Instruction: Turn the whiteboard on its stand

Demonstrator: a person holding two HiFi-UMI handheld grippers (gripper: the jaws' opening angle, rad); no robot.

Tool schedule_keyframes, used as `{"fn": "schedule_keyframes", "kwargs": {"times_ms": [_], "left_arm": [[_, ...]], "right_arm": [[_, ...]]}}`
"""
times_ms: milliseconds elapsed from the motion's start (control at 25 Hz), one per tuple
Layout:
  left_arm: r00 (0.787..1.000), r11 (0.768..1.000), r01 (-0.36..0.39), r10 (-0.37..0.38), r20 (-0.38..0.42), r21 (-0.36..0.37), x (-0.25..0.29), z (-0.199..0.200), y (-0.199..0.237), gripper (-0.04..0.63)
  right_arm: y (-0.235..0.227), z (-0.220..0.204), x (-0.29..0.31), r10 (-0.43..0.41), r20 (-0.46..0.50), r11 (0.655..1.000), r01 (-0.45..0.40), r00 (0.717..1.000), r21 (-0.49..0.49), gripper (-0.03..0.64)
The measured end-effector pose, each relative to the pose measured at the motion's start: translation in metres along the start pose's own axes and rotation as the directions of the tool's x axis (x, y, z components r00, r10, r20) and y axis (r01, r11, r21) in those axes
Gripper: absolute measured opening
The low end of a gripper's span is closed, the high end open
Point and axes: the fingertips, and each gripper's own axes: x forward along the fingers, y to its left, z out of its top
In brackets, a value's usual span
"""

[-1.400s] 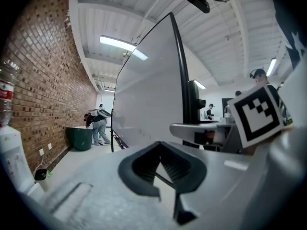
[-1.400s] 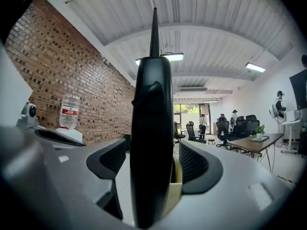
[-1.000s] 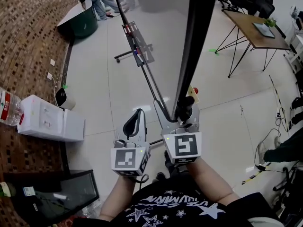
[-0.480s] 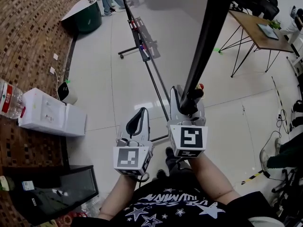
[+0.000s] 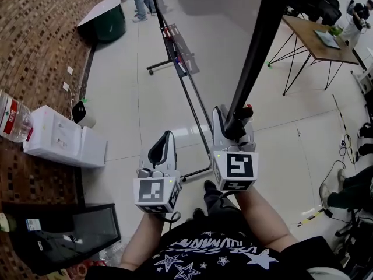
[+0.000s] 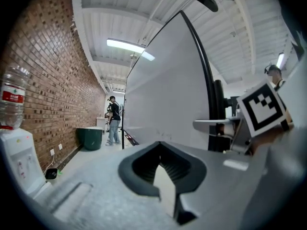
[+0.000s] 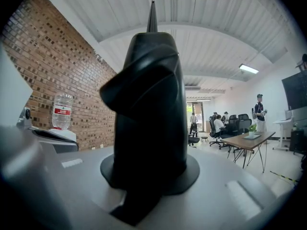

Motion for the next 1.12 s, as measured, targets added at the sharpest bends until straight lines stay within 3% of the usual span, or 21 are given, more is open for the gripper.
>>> {"fn": "schedule_keyframes", "kwargs": {"times_ms": [400,1120], "left_arm": [[0.999,1.000,-0.001,0.001,0.044,-0.006,-0.045,0.014,-0.003,0.006],[0.998,0.999,-0.035,0.034,0.052,0.015,-0.127,-0.009,-0.018,0.006]], "right_arm": [[0.049,0.002,-0.016,-0.009,-0.007,1.000,0.009,1.000,0.016,0.086],[0.069,0.002,-0.102,-0.021,-0.002,0.999,0.021,1.000,0.025,0.086]]}}
